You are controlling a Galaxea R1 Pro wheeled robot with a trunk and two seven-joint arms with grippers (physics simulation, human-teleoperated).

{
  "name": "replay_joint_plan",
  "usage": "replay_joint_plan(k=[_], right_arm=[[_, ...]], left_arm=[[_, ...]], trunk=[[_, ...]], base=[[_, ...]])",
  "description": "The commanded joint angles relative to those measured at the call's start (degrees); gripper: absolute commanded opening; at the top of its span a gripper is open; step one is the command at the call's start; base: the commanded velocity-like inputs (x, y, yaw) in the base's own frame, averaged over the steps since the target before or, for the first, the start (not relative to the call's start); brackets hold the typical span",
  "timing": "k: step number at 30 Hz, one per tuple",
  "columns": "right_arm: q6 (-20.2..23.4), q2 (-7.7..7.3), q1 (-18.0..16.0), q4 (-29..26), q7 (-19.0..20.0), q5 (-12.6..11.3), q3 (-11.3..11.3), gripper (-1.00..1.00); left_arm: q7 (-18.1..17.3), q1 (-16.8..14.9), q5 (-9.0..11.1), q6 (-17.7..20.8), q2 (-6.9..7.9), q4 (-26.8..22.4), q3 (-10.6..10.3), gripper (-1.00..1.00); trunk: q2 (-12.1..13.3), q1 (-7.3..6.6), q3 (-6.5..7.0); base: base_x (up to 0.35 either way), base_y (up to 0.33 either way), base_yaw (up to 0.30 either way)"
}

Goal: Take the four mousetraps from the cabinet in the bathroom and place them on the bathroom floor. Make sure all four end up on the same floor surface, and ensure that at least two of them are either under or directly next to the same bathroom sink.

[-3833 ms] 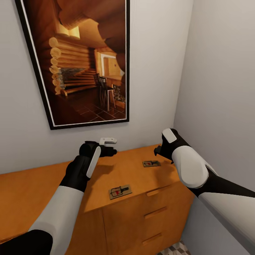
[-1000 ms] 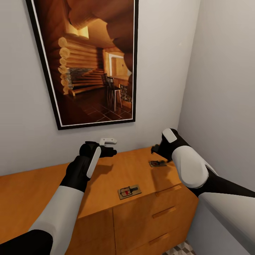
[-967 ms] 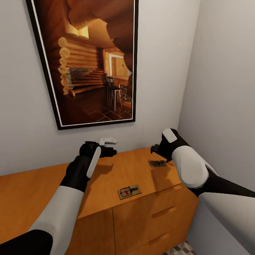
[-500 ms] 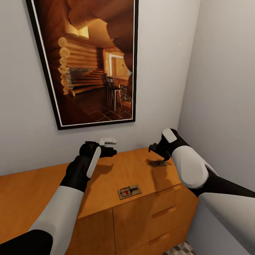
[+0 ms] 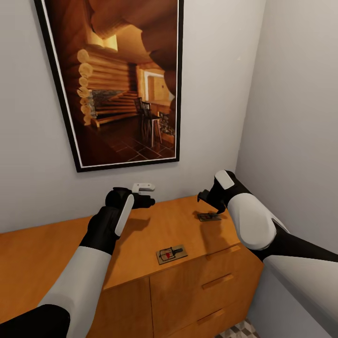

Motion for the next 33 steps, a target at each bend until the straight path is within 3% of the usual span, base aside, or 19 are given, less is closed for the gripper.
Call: replay_joint_plan(k=[1,15,33], right_arm=[[0.08,0.03,-0.03,-0.12,-0.54,-0.61,0.00,1.00],[-1.09,0.03,-0.03,-0.25,-3.76,-0.55,-0.07,1.00],[-1.73,0.03,-0.03,-0.26,-4.24,-0.75,-0.41,1.00]], left_arm=[[0.59,-0.04,0.61,0.21,0.01,-0.05,-0.05,1.00],[0.53,-0.04,0.63,0.21,0.01,-0.02,-0.05,1.00],[0.51,-0.04,0.76,0.21,-0.09,0.29,-0.09,1.00]], trunk=[[-0.04,0.00,-0.07],[-0.04,0.00,-0.07],[-0.04,0.00,-0.07]], base=[[0.000,0.000,0.000],[0.000,0.000,0.000],[0.000,0.000,0.000]])
